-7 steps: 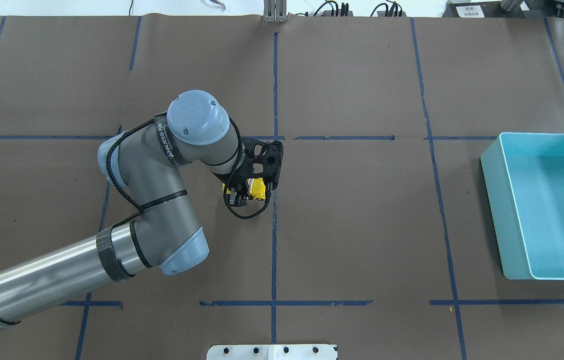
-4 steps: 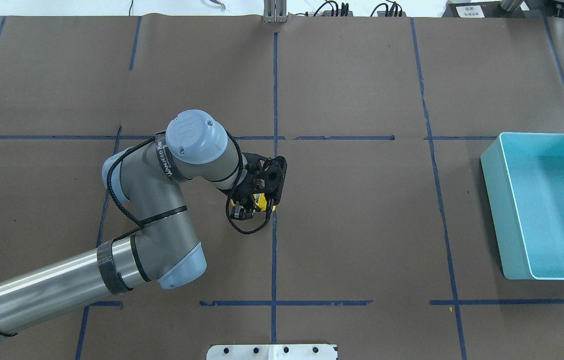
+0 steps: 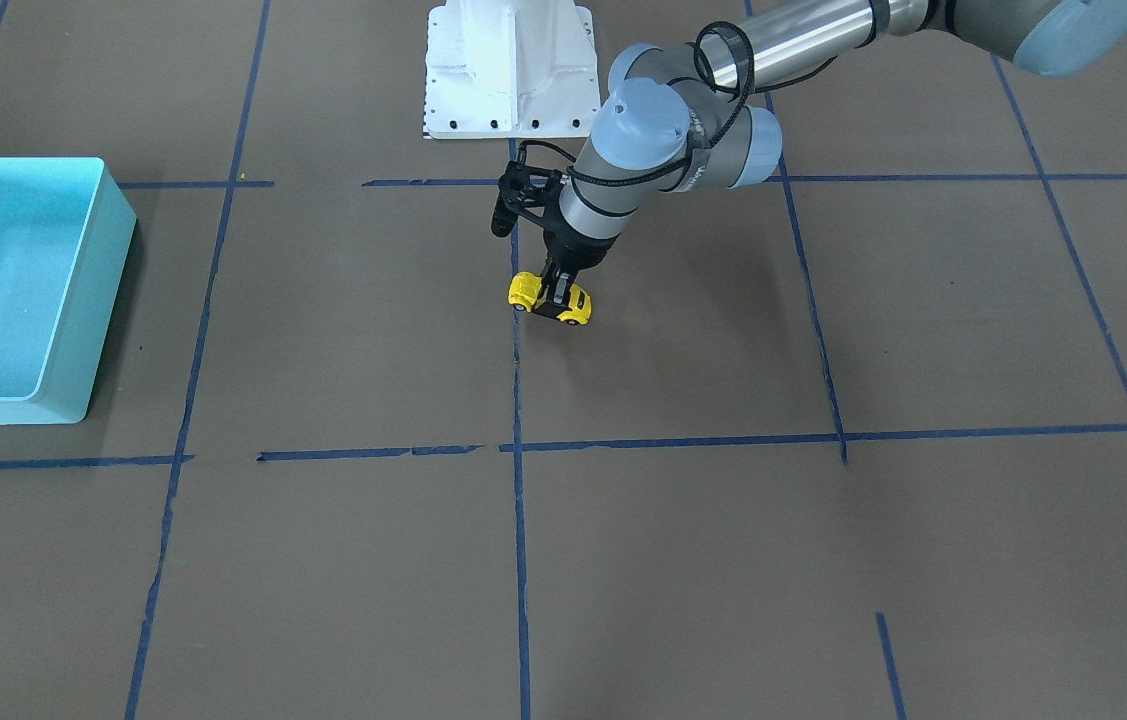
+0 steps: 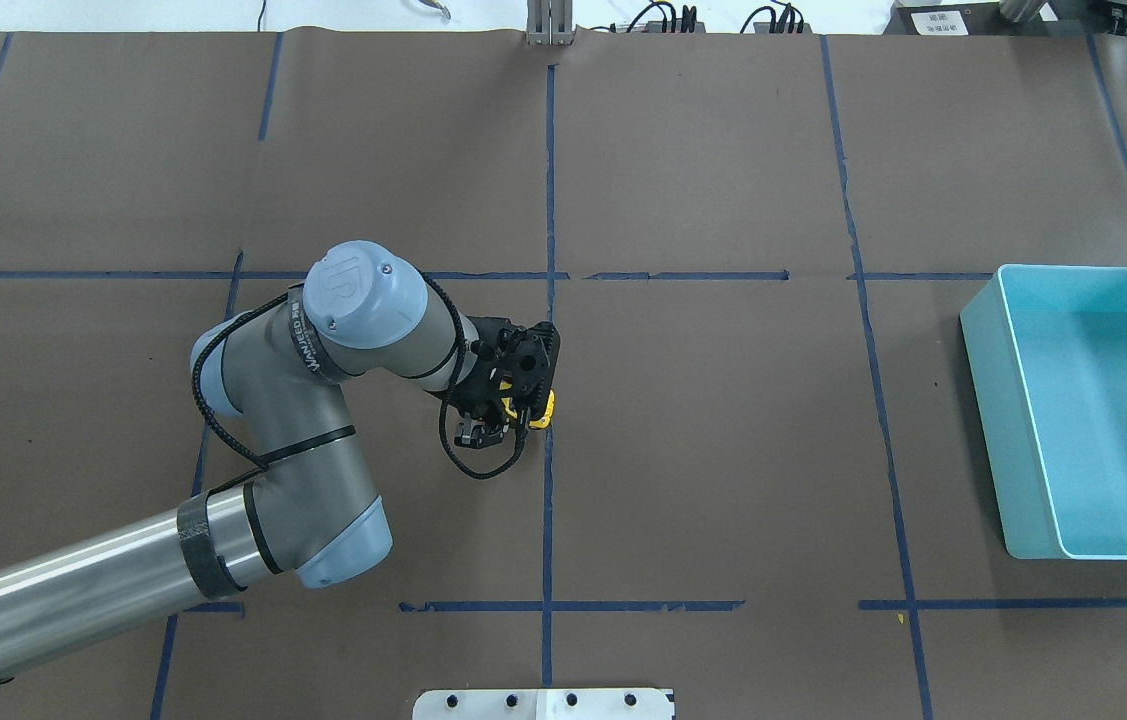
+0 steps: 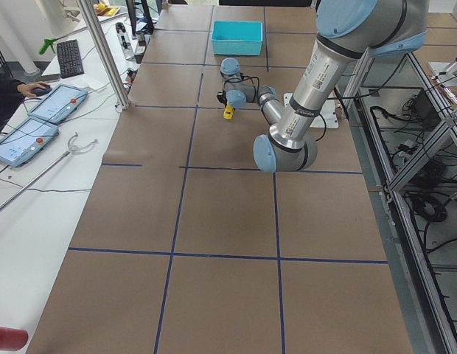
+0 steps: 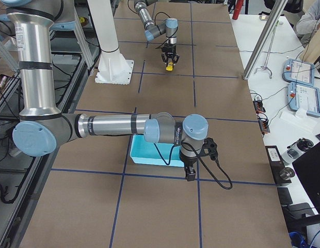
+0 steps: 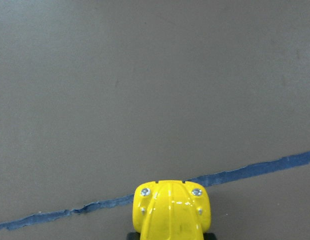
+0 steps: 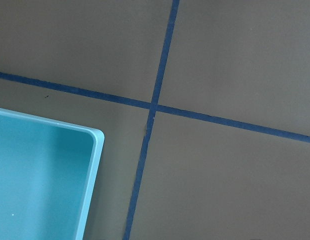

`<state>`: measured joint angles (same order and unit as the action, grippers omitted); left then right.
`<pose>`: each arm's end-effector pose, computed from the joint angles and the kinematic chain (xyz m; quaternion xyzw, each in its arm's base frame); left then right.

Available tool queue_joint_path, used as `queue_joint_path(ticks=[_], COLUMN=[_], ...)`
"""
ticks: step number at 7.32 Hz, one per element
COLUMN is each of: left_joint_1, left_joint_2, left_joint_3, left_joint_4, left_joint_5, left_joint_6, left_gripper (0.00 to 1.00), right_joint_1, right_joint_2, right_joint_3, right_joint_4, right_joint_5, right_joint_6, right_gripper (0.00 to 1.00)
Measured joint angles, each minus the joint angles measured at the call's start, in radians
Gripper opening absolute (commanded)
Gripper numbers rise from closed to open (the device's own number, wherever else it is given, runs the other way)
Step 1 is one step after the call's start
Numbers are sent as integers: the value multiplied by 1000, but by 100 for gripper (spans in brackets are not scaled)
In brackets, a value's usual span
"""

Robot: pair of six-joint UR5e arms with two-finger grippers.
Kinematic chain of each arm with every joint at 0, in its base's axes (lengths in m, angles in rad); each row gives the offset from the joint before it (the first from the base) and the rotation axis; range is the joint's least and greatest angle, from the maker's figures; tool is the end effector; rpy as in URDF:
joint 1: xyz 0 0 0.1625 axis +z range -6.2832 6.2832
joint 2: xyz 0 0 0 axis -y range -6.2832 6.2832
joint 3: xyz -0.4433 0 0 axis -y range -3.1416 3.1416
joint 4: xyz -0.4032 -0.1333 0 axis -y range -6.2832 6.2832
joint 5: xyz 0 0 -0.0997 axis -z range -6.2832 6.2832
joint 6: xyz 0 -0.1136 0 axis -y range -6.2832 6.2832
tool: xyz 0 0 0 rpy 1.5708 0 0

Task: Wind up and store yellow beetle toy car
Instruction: 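Drag the pressed car backward along the table toward the left arm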

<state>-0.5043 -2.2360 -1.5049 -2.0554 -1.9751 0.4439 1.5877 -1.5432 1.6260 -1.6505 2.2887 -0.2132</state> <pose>0.6099 -0.4378 0.2446 0.4283 0.3185 0.6507 0.5401 0.0673 -0.5130 0.6575 0.0418 -0.3488 -0.0923 0.9317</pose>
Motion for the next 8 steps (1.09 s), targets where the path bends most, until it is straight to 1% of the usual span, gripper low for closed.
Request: queue_joint_path(ticks=[2,8], left_joint_1=[1,1], left_joint_2=[21,34], left_joint_3=[0,19], left_joint_4=[-45,-57], left_joint_5=[21,24], left_joint_6=[-30,-30], left_gripper=[0,0], right_joint_1=[0,-1], right_joint_2=[0,0], right_joint_3=[0,0], right_joint_4=[0,0], right_joint_5=[0,0], right_joint_6=[0,0], right_gripper=[100,100])
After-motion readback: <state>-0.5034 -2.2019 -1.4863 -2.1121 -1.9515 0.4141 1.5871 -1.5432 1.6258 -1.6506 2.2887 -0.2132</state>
